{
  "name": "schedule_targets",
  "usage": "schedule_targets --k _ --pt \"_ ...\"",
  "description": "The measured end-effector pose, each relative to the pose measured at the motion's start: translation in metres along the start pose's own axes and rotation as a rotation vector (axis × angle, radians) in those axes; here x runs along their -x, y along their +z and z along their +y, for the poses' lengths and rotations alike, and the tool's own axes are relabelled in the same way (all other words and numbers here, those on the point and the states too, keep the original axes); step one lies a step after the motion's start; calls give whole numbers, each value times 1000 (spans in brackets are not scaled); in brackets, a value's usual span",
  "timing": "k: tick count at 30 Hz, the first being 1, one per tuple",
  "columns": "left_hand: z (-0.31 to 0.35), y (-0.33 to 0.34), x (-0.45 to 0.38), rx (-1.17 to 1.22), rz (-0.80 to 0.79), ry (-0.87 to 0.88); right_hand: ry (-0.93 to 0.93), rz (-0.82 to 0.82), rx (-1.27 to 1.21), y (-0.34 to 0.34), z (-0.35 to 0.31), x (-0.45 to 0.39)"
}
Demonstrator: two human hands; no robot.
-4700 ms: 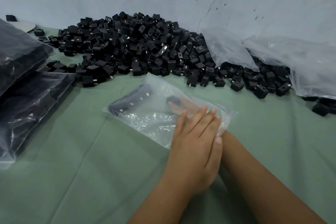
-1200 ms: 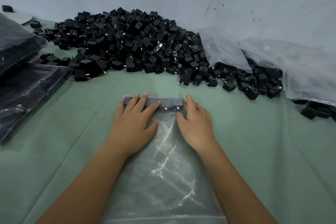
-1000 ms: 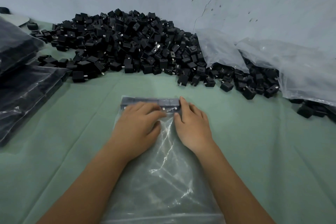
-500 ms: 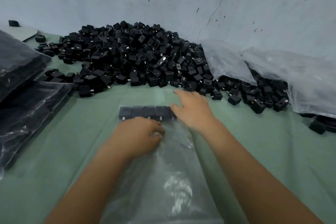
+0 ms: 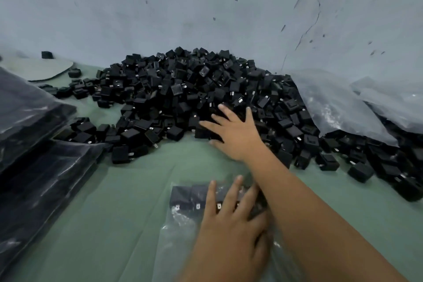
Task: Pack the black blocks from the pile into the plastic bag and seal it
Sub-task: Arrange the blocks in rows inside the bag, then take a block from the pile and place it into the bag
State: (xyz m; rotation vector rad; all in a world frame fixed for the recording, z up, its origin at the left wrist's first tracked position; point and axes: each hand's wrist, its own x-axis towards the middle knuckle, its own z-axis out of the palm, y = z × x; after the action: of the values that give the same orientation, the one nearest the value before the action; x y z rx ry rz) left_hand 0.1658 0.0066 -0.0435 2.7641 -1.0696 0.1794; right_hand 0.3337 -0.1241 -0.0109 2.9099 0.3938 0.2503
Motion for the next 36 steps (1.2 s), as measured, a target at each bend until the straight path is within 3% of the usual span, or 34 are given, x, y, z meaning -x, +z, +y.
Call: schedule_targets --k 7,13,17,21,25,27,31,36 --pt "1 -6 3 -20 -20 -46 125 97 -16 15 49 55" --pt "-14 -4 -13 9 -49 -55 413 57 -52 14 101 139" --pt "-29 -3 -54 -63 -76 -72 419 70 -154 3 106 183" --pt "-27 -8 -69 -142 -117 -31 454 310 -362 -14 79 202" --pt "-16 -20 -44 -28 87 -119 613 478 -914 -39 34 216" --pt "-12 -26 -25 73 103 -209 630 578 -1138 -51 8 225" --pt "-5 -30 23 142 -49 -223 623 723 -1320 -69 -41 239" --pt "-5 -37 72 373 77 -293 561 799 -1399 -81 -106 241"
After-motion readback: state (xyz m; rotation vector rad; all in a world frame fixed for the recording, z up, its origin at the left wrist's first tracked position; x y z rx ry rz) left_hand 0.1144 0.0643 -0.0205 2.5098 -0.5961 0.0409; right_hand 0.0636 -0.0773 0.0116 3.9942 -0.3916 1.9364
